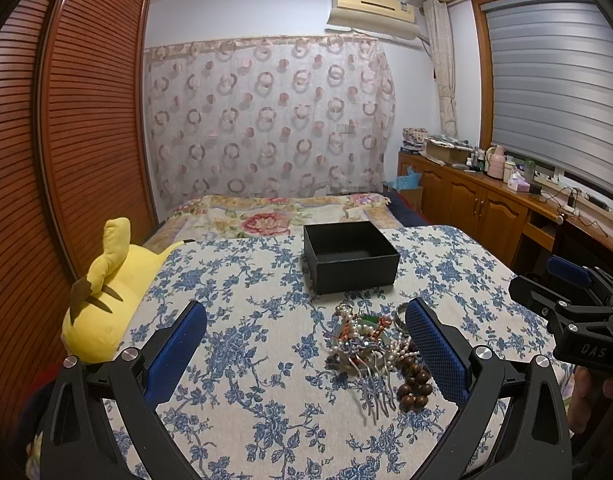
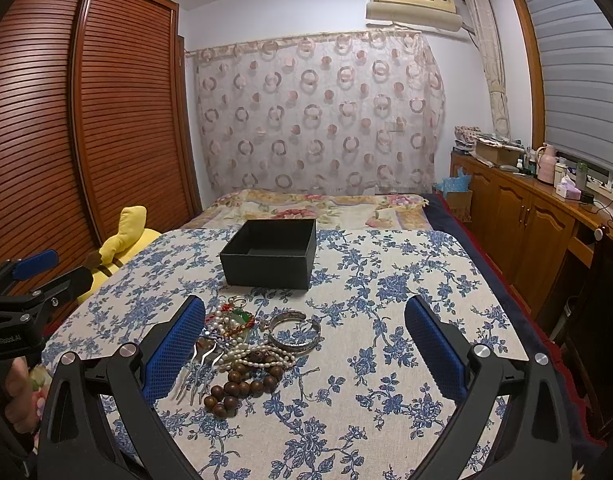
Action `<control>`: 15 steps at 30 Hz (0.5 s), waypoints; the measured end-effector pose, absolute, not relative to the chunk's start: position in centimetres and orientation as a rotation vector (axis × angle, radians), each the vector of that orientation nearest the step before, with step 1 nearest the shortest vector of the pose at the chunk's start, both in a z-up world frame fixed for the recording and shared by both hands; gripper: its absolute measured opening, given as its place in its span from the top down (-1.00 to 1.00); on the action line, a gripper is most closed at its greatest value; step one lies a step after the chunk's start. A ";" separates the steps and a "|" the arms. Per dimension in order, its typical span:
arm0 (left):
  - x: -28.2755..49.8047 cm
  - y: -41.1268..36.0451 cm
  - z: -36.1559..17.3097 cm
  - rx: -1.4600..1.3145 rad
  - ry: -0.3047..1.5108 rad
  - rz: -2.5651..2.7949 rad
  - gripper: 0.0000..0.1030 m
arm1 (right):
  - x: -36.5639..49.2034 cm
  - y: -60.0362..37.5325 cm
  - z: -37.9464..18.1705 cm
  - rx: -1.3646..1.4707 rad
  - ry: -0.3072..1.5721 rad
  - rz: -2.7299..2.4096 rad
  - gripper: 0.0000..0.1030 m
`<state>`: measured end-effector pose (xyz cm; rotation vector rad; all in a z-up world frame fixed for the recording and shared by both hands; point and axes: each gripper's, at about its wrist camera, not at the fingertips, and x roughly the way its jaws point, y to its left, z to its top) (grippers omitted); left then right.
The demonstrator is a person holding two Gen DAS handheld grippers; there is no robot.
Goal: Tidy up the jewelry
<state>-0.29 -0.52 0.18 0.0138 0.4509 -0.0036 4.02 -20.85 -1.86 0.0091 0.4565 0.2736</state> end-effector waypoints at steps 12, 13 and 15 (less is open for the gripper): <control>-0.3 -0.5 0.1 0.012 0.453 -0.005 -0.88 | 4.0 -20.2 -1.9 0.008 0.460 0.280 -0.95; -0.2 -0.6 0.1 0.012 0.458 -0.006 -0.88 | 4.1 -20.1 -2.0 0.007 0.464 0.282 -0.95; 0.0 -0.7 0.0 0.009 0.473 -0.012 -0.88 | 4.3 -19.9 -2.3 0.004 0.471 0.290 -0.95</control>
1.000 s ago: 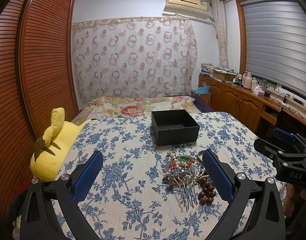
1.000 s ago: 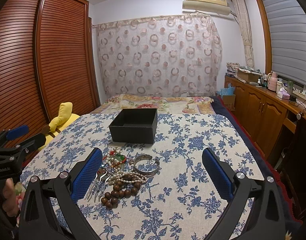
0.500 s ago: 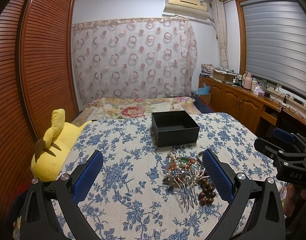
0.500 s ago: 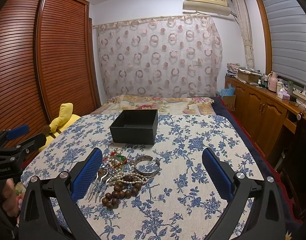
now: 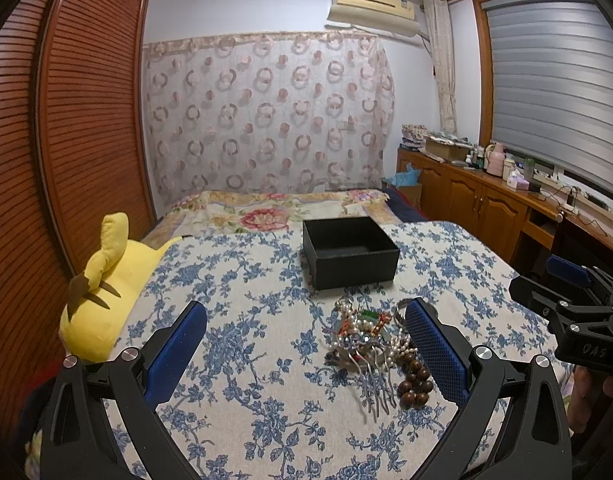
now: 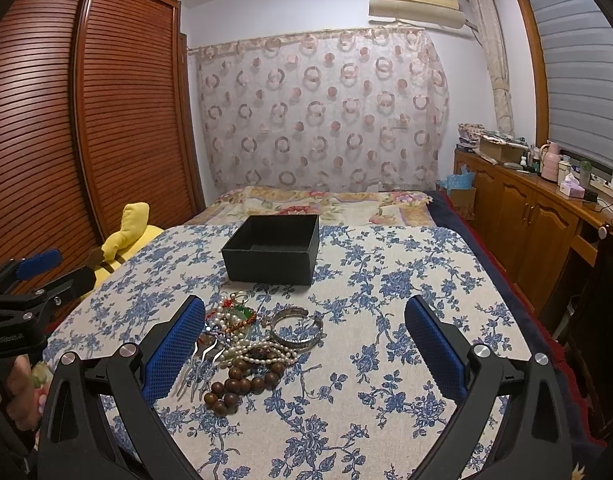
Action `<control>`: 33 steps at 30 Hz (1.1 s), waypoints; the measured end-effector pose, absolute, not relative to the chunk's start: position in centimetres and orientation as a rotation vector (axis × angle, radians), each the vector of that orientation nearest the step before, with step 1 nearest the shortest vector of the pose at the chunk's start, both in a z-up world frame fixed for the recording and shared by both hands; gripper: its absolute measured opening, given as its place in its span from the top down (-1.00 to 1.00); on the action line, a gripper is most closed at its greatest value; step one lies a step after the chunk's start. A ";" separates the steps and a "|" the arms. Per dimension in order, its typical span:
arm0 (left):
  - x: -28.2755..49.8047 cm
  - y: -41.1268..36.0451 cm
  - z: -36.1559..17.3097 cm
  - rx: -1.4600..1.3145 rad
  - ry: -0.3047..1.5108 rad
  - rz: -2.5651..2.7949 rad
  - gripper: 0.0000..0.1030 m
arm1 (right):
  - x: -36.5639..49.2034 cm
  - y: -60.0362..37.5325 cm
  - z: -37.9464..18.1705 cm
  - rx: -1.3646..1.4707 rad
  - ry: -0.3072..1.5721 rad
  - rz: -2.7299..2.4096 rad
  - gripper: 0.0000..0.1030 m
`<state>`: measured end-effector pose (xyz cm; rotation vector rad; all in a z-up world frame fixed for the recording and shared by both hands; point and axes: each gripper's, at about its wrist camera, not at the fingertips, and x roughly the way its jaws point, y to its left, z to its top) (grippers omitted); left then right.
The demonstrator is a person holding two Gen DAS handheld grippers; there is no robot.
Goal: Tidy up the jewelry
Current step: 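Grasp the silver hairpins with the left gripper while the right gripper grasps the silver bangle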
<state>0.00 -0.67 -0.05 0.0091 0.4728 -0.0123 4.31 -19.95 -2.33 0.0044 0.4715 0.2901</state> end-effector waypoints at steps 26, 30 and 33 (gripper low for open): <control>6.1 -1.4 -8.8 -0.091 0.771 -0.263 -0.26 | 8.2 -21.0 -8.7 -0.039 0.636 0.366 -0.65; 6.9 -1.9 -9.6 -0.119 0.812 -0.312 0.10 | 8.2 -20.6 -8.9 -0.047 0.641 0.375 -0.65; 7.6 -1.9 -10.2 -0.149 0.847 -0.324 0.29 | 7.9 -20.4 -8.9 -0.055 0.631 0.381 -0.65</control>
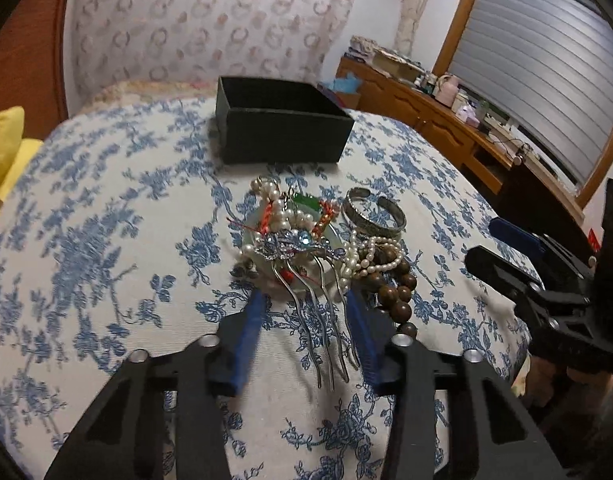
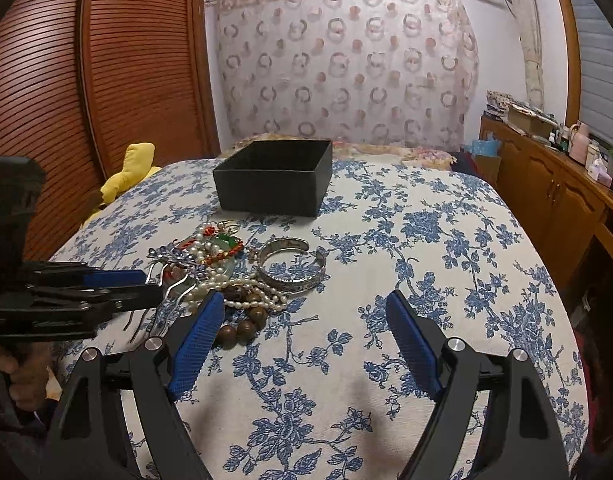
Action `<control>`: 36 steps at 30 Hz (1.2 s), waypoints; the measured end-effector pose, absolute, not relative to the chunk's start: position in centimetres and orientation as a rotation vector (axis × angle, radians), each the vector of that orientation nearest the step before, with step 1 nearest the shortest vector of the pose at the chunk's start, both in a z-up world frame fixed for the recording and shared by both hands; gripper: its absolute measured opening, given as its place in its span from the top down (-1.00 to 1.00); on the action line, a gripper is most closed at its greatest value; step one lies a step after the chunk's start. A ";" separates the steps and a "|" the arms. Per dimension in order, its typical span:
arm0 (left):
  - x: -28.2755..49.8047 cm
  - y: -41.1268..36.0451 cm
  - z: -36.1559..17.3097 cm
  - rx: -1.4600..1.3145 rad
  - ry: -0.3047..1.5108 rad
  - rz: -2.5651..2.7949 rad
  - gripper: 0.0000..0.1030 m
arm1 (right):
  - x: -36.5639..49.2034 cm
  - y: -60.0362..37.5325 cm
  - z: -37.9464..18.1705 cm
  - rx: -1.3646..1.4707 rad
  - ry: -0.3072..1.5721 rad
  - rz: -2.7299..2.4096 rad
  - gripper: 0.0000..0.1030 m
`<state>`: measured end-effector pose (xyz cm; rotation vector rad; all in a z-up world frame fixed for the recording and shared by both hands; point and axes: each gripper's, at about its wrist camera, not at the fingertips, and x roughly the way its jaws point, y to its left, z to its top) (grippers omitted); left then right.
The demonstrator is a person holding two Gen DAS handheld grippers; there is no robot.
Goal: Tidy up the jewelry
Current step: 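Grasp the silver hairpins with the left gripper while the right gripper grasps the silver bangle, then carry the hairpins and bangle into the black box with both grippers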
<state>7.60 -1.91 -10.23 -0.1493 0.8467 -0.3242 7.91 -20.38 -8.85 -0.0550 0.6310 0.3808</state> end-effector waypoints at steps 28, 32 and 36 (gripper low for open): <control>6.8 0.1 -7.8 -0.218 0.764 -0.390 0.98 | 14.4 -17.6 -9.7 -0.125 0.771 0.562 0.21; 7.2 0.4 -7.7 -0.187 0.754 -0.364 0.98 | 15.6 -16.4 -10.1 -0.124 0.813 0.599 0.45; 7.5 0.8 -7.8 -0.187 0.751 -0.355 0.98 | 16.9 -15.1 -11.0 -0.128 0.867 0.604 0.62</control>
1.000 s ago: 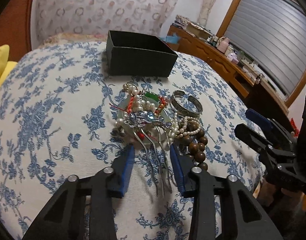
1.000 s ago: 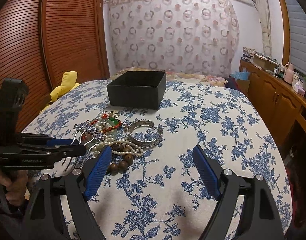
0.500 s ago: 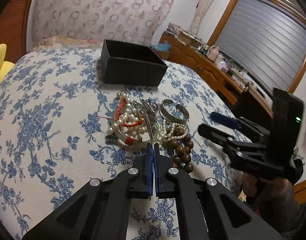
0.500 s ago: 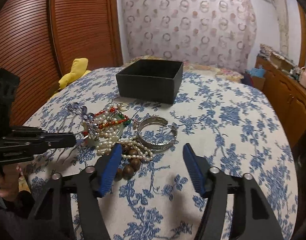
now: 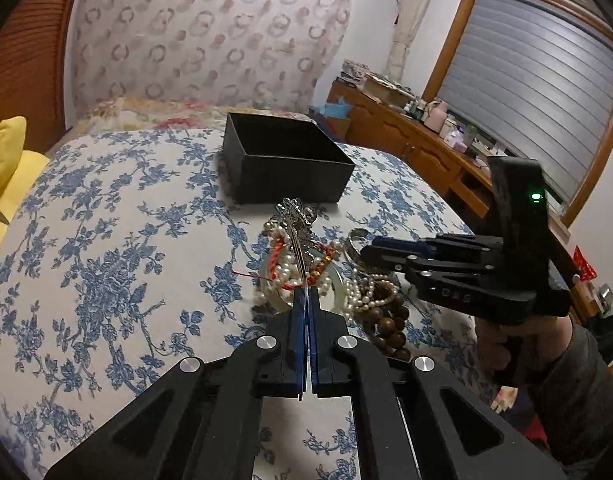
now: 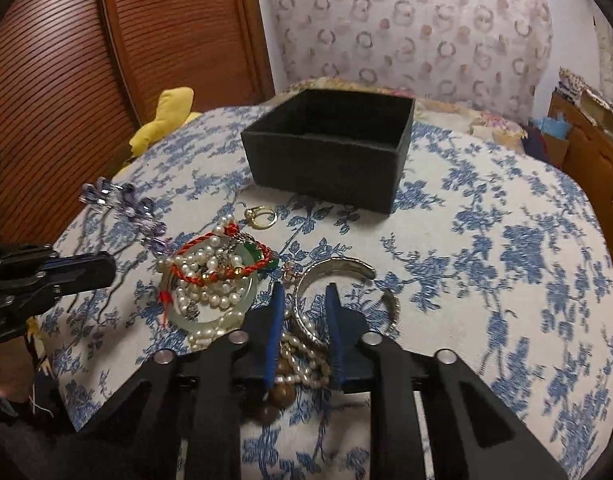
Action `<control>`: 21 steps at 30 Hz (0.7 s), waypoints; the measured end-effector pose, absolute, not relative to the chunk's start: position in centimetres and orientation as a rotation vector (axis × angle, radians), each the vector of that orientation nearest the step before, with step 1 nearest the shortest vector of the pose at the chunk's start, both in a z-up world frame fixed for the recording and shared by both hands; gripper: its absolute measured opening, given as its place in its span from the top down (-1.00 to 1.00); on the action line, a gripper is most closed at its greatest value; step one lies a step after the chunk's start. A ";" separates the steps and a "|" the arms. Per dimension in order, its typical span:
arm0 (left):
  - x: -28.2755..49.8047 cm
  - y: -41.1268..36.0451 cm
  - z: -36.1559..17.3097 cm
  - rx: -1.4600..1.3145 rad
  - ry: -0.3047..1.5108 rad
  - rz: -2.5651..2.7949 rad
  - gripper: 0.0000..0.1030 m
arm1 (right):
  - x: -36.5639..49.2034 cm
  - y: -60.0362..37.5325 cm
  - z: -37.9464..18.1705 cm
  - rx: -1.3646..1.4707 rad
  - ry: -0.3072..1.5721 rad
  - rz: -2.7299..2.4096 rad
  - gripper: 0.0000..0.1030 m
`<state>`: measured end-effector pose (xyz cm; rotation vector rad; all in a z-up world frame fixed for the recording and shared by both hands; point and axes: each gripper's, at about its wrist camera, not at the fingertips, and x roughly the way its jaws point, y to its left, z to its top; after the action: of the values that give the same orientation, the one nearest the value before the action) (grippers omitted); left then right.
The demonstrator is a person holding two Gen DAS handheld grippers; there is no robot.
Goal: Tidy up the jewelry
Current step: 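Carry the hairpins and bangle into the black box with both grippers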
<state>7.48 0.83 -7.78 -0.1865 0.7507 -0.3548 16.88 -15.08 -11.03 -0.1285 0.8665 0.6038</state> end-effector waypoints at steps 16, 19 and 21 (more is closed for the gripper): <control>8.9 0.1 -6.6 -0.136 0.731 -0.353 0.98 | 17.4 -16.1 -9.3 -0.128 0.814 0.597 0.86; 9.5 -0.2 -5.7 -0.120 0.717 -0.354 0.98 | 17.5 -16.6 -8.1 -0.110 0.782 0.597 0.86; 10.2 -0.4 -5.1 -0.113 0.708 -0.357 0.98 | 17.8 -16.8 -7.4 -0.103 0.760 0.591 0.86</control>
<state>10.16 -0.40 -5.14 -0.1133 0.7078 -0.3566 17.78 -16.85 -7.42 -0.1029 0.7600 0.5914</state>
